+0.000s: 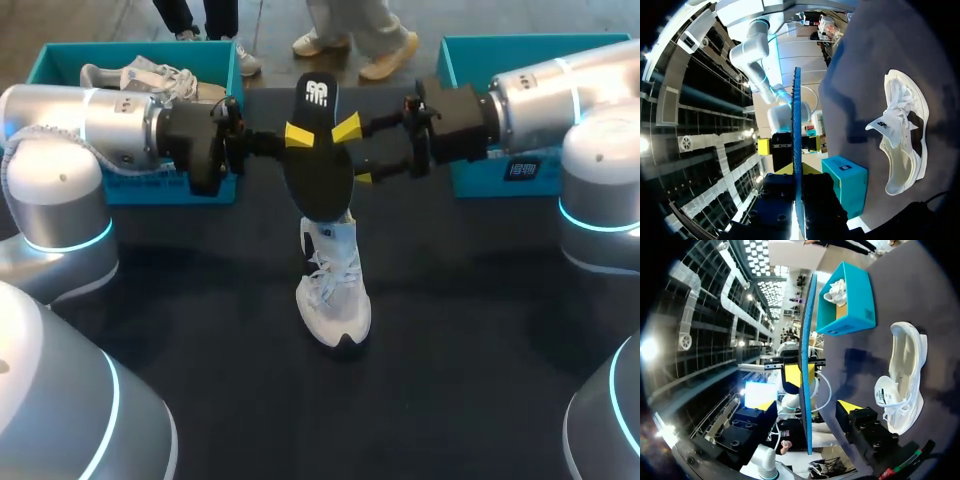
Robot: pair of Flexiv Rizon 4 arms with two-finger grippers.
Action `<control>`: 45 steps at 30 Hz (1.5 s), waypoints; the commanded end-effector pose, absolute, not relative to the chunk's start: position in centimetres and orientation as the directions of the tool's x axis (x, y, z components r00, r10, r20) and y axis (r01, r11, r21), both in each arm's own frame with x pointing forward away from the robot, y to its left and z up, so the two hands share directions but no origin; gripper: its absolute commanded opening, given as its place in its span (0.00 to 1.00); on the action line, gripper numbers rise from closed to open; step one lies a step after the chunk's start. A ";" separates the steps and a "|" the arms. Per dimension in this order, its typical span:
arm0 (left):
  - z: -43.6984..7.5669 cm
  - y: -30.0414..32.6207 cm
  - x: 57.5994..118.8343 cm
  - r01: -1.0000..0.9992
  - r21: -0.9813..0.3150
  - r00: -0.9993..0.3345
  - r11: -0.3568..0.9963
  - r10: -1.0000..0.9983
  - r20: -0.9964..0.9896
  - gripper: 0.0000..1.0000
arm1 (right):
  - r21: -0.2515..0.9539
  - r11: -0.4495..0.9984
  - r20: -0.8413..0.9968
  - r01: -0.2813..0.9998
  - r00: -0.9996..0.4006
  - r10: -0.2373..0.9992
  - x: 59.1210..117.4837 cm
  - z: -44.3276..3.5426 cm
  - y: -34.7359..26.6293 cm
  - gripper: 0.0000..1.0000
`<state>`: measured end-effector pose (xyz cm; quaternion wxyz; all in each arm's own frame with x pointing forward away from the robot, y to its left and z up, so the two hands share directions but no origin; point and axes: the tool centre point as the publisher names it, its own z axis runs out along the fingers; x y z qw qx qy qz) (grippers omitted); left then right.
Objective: Take the shoe out of the shoebox, open the shoe tongue, remove and reinsert the insole, then place the shoe into the shoebox
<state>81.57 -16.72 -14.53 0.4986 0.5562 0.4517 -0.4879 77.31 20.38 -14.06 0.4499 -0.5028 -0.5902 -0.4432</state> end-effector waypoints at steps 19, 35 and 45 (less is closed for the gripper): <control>-14.7 -18.0 82.3 0.990 0.122 0.120 -0.075 -0.020 -0.993 0.00 | 0.067 0.076 0.982 0.995 -0.080 0.174 77.8 -14.9 21.6 0.05; -14.9 -16.9 82.5 0.987 0.119 0.118 -0.112 -0.010 -0.993 1.00 | 0.182 0.059 0.973 0.982 -0.188 0.133 78.2 -15.3 20.9 0.00; -16.5 -13.4 82.2 0.972 0.140 0.156 -0.186 0.074 -0.985 1.00 | 0.302 0.079 0.926 0.950 -0.312 0.214 78.7 -15.2 19.7 0.00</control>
